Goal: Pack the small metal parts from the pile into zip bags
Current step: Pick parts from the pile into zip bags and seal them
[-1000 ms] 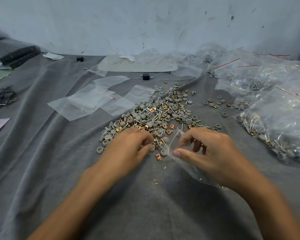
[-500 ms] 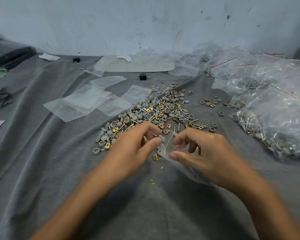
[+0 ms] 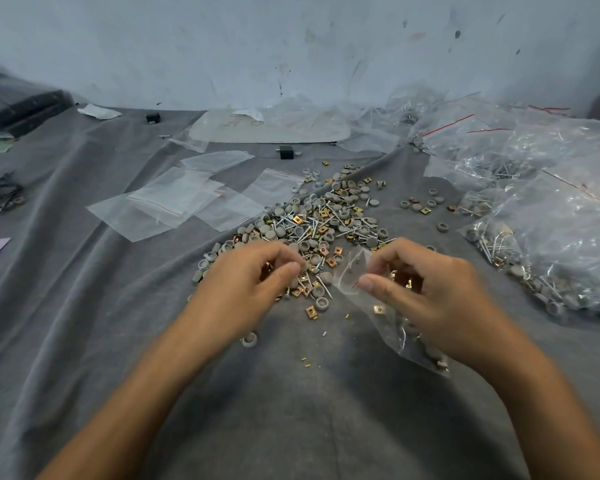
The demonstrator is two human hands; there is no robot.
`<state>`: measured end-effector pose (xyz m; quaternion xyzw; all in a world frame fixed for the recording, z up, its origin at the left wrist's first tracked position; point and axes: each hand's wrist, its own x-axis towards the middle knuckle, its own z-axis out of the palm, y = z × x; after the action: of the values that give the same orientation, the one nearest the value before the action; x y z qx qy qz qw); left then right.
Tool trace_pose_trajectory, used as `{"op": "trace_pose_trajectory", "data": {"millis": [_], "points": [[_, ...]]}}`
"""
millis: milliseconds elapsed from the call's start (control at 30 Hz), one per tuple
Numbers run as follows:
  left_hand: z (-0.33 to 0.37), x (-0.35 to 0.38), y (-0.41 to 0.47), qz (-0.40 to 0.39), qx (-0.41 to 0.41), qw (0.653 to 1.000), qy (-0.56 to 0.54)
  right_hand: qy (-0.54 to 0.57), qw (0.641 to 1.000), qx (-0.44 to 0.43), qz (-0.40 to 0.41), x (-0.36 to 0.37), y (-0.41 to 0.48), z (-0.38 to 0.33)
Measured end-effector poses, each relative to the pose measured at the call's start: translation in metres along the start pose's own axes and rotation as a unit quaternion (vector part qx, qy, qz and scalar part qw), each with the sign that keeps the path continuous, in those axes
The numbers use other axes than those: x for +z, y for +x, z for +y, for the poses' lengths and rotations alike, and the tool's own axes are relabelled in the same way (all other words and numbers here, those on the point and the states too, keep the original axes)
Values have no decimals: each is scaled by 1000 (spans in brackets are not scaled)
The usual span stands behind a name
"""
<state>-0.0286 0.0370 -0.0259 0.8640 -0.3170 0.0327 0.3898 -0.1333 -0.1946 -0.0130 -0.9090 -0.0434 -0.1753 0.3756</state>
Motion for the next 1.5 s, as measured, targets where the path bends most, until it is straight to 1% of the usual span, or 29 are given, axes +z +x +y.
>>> {"op": "trace_pose_trajectory", "data": {"millis": [67, 167, 267, 333, 400, 467, 567, 633, 667, 700, 767, 800, 867, 933, 967, 1000, 1067, 1133, 1267, 1500], "points": [[1, 3, -3, -40, 5, 993, 110, 3, 1000, 5, 9, -3, 0, 1], [6, 17, -6, -108, 5, 979, 174, 2, 1000, 13, 3, -4, 0, -1], [8, 26, -7, -108, 9, 970, 219, 3, 1000, 17, -7, -3, 0, -2], [7, 27, -6, -105, 13, 970, 218, 3, 1000, 22, -17, -3, 0, -2], [6, 24, -5, -103, 3, 976, 190, 1, 999, 26, -25, -4, 0, -1], [3, 20, -4, -89, -11, 987, 137, 0, 999, 27, -28, -3, -1, 0], [4, 15, -3, -35, -31, 999, -1, 11, 999, 27, -32, 1, 0, 1], [9, 16, -1, 1, -26, 993, -113, 13, 998, 27, -47, 6, 0, 1], [13, 18, -1, 7, -19, 987, -160, 11, 998, 25, -57, 9, 0, 0], [16, 20, -1, 3, -10, 982, -190, 10, 998, 22, -65, 11, 0, 0], [19, 23, -1, -13, 8, 980, -199, 5, 997, 13, -71, 12, 0, 0], [16, 23, -1, -10, 10, 982, -188, 3, 998, 8, -67, 12, 0, 1], [8, 17, 1, 29, -3, 990, -140, 3, 998, 6, -55, 10, 0, 3], [-1, 9, 4, 72, -9, 997, -36, 7, 999, 10, -47, 8, 0, 5], [-4, 5, 4, 74, -11, 997, 21, 8, 999, 11, -45, 7, 0, 6], [-5, 4, 5, 58, -13, 996, 67, 6, 999, 12, -45, 7, 0, 6], [-6, 5, 4, 6, -17, 992, 126, -1, 999, 10, -44, 7, 0, 7], [-6, 12, 2, -30, -18, 986, 162, -10, 999, 8, -42, 7, 0, 7], [-5, 23, 2, -58, -3, 977, 203, -12, 999, 9, -43, 6, -1, 7], [-2, 35, 4, -57, 11, 969, 239, -14, 999, 11, -46, 4, -2, 8]]}}
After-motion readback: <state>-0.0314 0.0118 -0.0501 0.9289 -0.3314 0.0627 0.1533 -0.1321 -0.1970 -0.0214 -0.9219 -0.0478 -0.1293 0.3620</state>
